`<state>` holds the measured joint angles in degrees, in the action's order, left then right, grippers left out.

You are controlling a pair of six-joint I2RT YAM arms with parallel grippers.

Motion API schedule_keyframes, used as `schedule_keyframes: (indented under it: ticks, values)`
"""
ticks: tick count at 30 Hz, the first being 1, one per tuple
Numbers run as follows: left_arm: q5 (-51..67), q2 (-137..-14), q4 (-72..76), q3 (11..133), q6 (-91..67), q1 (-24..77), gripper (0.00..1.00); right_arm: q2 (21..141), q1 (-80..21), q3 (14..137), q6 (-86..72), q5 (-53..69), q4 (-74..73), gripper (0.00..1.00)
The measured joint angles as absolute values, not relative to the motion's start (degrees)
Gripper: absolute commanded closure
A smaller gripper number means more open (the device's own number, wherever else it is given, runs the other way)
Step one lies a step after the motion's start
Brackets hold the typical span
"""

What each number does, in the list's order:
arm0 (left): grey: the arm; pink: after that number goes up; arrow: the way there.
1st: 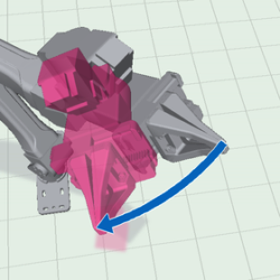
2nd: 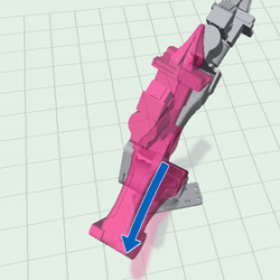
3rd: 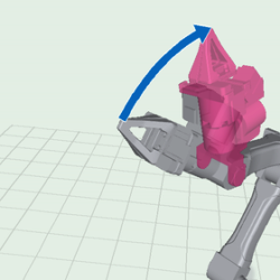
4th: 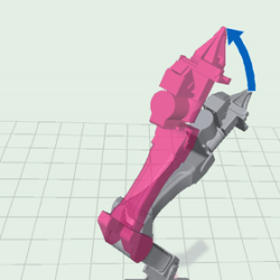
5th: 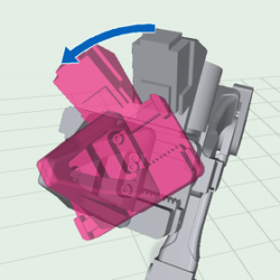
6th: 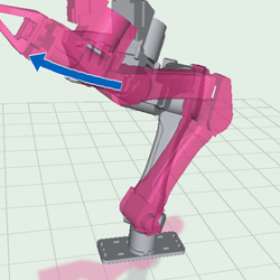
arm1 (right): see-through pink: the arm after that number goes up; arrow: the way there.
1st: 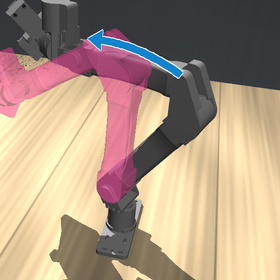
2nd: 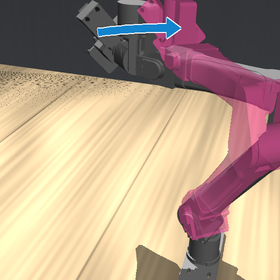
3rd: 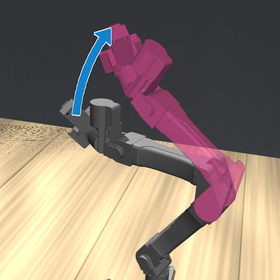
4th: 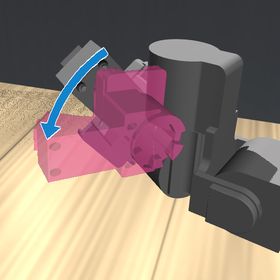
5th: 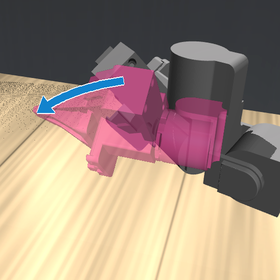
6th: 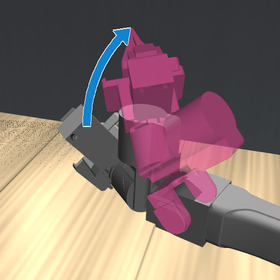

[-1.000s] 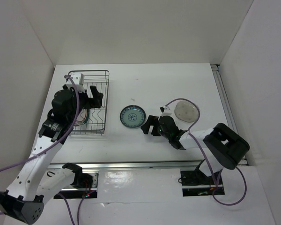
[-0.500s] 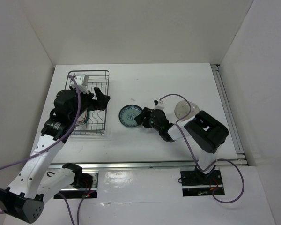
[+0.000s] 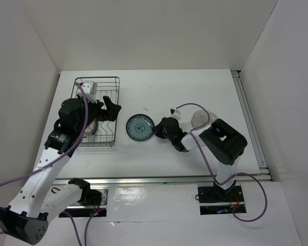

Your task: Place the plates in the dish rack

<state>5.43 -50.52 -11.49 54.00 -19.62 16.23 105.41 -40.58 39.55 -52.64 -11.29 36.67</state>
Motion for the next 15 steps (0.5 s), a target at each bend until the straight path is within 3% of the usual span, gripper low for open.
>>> schedule_keyframes:
  ticks: [7,15]
  values:
    - [7.53,-54.87,-11.53,54.02,-18.76,16.23,0.00,101.03,-40.34,40.05,-52.73,-12.29,30.65,1.00]
    - [11.94,-62.92,-11.75,55.16,-18.15,16.23,0.00,82.83,-39.97,34.76,-52.60,-12.93,30.22,1.00]
